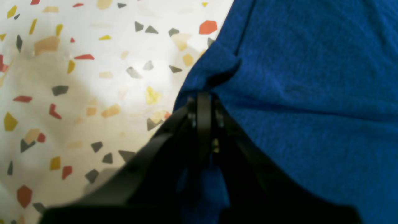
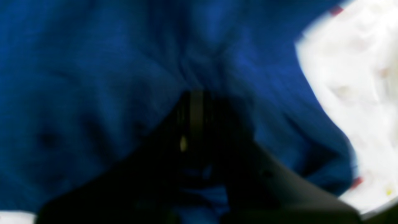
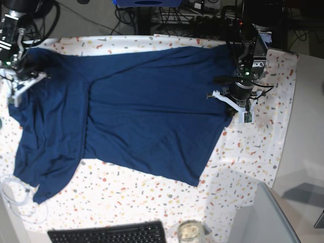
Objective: Layout the t-shirt on the table in an organized manner, then fold the t-shirt properly
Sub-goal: 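Hold the shirt edges with both grippers and tug them apart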
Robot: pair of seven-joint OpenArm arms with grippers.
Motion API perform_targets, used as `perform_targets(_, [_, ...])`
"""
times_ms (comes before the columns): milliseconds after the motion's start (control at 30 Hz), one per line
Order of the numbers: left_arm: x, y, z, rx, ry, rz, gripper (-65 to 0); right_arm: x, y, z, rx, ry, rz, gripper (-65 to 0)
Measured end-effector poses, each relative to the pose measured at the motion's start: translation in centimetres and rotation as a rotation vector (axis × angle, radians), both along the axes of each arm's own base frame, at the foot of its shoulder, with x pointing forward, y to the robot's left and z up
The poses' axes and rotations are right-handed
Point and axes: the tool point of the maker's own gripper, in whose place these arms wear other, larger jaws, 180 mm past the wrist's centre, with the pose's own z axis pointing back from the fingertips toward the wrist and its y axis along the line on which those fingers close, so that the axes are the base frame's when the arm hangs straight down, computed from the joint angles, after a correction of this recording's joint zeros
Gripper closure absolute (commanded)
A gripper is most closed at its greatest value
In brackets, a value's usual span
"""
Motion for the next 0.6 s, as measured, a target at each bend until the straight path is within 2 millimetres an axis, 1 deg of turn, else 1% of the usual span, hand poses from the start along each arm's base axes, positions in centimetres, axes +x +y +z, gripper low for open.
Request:
perform_targets(100, [-0.1, 0.2, -0.2, 0.004, -0.001, 0.004, 0.0, -1.5, -2.5, 0.1, -0.023, 0.006, -0.067, 0.0])
perform_targets(200, [-0.1, 0.3, -0.2, 0.000, -0.004, -0.005, 0.0, -2.4, -4.1, 0.3, -0.039, 0.031, -0.100, 0.0])
perform_targets(333, [0.0, 0.4, -0.2, 0.001, -0.006, -0.002, 0.0, -2.5, -4.0, 0.4, -0.043, 0.035, -0.092, 0.0])
perform_targets(400, [0.5, 0.3, 0.0, 0.000, -0.007, 0.000, 0.0, -2.3, -3.7, 0.9, -0.067, 0.039, -0.064, 0.0])
perform_targets(467, [0.7, 0.4, 0.0, 0.002, 0.011, 0.006, 0.0, -1.4, -3.0, 1.8, -0.084, 0.018, -0.022, 0.0])
perform_targets(500, [0.9, 0.4, 0.4, 0.001, 0.009, 0.007, 0.0, -0.5, -2.7, 2.6, -0.091, -0.010, -0.008, 0.0])
perform_targets(533, [0.9, 0.3, 0.6, 0.003, 0.015, 0.007, 0.0, 0.2, -2.8, 3.3, -0.099, -0.036, -0.003, 0.0])
perform_targets(600, [0.6, 0.2, 1.1, 0.007, 0.029, 0.004, 0.0, 0.9, -2.8, 3.8, -0.103, -0.051, -0.004, 0.0])
